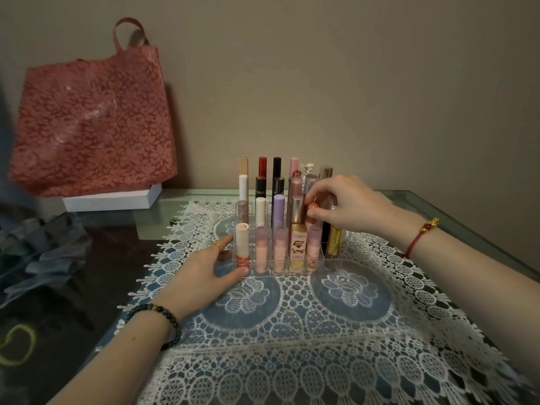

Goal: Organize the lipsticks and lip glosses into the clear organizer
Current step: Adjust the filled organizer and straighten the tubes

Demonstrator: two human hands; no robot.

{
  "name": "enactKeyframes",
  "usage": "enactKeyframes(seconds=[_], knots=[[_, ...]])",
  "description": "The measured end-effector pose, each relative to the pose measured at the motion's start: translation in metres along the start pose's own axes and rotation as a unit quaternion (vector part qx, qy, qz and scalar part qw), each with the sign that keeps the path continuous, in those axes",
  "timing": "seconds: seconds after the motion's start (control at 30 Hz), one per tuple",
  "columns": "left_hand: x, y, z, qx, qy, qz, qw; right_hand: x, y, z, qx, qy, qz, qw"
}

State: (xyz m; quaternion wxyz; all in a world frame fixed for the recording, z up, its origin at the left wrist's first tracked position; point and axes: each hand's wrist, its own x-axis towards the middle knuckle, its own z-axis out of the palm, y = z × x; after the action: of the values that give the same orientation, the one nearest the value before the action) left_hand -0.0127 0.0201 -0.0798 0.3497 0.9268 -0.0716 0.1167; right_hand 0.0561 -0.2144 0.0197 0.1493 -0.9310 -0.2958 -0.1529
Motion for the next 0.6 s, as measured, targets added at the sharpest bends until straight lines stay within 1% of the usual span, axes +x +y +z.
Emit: enactKeyframes(seconds=[0.6], knots=[[-0.0004, 0.0023, -0.0001, 0.004, -0.002, -0.005, 1.000, 0.0010, 0.0010, -0.0003, -0.006, -0.008, -0.013, 1.000]])
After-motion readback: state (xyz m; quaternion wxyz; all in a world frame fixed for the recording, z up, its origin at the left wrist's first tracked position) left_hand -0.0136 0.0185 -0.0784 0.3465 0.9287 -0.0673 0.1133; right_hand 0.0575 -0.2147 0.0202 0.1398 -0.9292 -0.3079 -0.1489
